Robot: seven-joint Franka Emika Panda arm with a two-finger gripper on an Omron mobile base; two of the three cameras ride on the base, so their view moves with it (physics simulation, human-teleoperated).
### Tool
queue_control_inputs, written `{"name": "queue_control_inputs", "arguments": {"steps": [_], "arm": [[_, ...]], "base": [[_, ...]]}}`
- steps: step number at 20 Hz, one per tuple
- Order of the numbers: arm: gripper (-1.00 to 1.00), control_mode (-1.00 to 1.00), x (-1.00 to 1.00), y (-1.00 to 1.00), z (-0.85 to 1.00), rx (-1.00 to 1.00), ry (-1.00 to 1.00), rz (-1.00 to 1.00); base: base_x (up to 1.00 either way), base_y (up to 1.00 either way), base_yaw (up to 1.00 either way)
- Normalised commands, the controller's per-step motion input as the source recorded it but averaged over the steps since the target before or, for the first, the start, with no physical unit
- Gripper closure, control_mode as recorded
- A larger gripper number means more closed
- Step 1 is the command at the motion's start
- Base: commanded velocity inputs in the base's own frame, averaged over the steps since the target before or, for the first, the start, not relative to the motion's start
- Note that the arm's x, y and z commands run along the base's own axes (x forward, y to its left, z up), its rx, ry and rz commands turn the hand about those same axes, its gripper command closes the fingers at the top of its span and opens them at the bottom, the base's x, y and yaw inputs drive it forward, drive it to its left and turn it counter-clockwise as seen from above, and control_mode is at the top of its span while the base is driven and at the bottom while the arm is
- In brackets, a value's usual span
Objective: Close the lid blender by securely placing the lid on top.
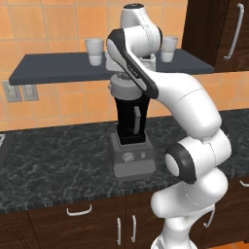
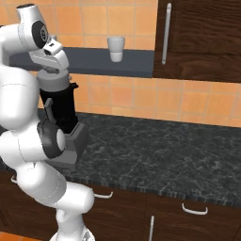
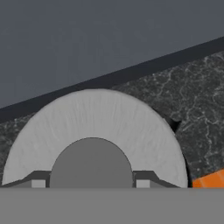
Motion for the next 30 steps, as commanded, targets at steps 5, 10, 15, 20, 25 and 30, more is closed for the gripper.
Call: {"name": "queue_control_inputs", "arguments": {"steps": [5, 10, 15, 20, 25, 30], "arm": [[1.00, -1.00, 0.00, -0.37, 0.09, 0.02, 0.00, -0.02], [1.00, -1.00, 0.00, -0.27, 0.16, 0.00, 0.02, -0.01], [1.00, -1.00, -0.44, -0.05, -0.05, -0.02, 0.03, 0.01], [1.00, -1.00, -0.07, 0.07, -0.03, 0.00, 0.00, 0.00], [1.00, -1.00, 0.00, 0.06, -0.11, 0.00, 0.00, 0.00], [1.00, -1.00, 0.00, 0.00, -0.11, 0.00, -0.01, 0.00]], "base": [[0.00, 0.00, 0.00], [0.00, 0.00, 0.00], [0.00, 0.00, 0.00], [0.00, 0.00, 0.00], [0.00, 0.00, 0.00], [0.00, 0.00, 0.00]]}}
